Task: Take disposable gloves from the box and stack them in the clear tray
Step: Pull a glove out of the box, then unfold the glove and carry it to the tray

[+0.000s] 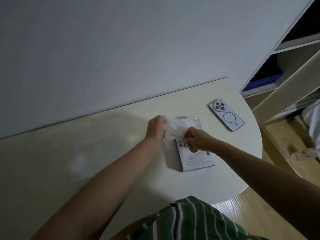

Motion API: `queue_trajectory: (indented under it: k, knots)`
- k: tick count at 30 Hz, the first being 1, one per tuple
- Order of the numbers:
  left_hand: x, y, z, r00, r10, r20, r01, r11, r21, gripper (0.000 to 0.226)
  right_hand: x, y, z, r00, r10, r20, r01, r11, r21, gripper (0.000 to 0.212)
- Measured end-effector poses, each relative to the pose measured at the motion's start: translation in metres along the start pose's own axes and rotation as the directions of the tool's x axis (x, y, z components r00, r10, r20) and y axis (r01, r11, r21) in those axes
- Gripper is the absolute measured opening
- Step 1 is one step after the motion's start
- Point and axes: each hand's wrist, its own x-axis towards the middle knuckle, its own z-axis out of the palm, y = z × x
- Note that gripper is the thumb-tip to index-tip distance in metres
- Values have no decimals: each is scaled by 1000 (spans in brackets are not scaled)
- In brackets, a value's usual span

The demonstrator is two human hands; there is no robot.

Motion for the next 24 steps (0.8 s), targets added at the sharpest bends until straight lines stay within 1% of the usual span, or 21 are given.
queue_trajectory:
  k: [2, 3, 5, 7, 8, 10, 11, 14, 15, 16, 17, 18, 19, 20, 22, 24]
  knots:
    - [-4, 4, -11, 999, -5, 32, 9, 994, -108, 21, 1, -2, -2, 994, -45, -103, 45, 999, -7, 8]
    - [-5, 5, -16, 999, -19, 46, 26, 986, -165, 23, 0, -3, -3, 985, -60, -162, 65, 998, 22, 5]
    - [-6, 7, -30, 995, -21, 93, 41, 975, -220, 30, -2, -9, -5, 951, -88, -296, 117, 990, 82, 11]
    - [-9, 9, -43, 993, -18, 114, 45, 970, -239, 35, -2, -20, -7, 894, -148, -422, 191, 980, 60, 21]
    - [-11, 9, -50, 995, -18, 102, 43, 968, -246, 36, -2, -28, -6, 876, -182, -448, 231, 971, 58, 24]
    - [-12, 10, -62, 997, -28, 77, 47, 967, -252, 36, -2, -44, -3, 869, -224, -442, 299, 948, 109, 30]
    - [-12, 10, -67, 997, -34, 72, 51, 969, -242, 37, -2, -50, -1, 874, -246, -420, 329, 934, 138, 37]
    - [-16, 7, -84, 997, -62, 45, 69, 985, -160, 41, -6, -71, 10, 873, -374, -312, 442, 878, 185, 66]
    - [-16, 6, -87, 997, -66, 31, 70, 991, -114, 41, -8, -75, 13, 863, -417, -283, 475, 861, 179, 68]
    - [-17, 4, -94, 998, -63, 12, 64, 995, -82, 41, -8, -82, 18, 852, -457, -255, 502, 851, 154, 63]
    - [-17, 2, -97, 998, -68, 9, 68, 995, -67, 42, -8, -87, 20, 849, -472, -239, 508, 853, 119, 51]
    - [-18, 1, -106, 997, -75, 14, 76, 994, -83, 45, -8, -96, 24, 850, -476, -225, 504, 860, 82, 33]
    - [-19, 0, -113, 996, -83, 40, 87, 990, -113, 51, -9, -104, 27, 856, -466, -223, 493, 866, 85, 17]
    - [-20, 0, -119, 994, -83, 78, 94, 984, -149, 57, -9, -109, 28, 863, -454, -224, 488, 862, 133, 12]
    - [-23, 0, -136, 991, -41, 130, 70, 971, -227, 64, -10, -123, 33, 879, -423, -223, 472, 838, 274, 22]
    - [-26, 0, -153, 991, 35, 126, -1, 966, -258, 61, -10, -136, 35, 891, -400, -216, 454, 813, 364, 30]
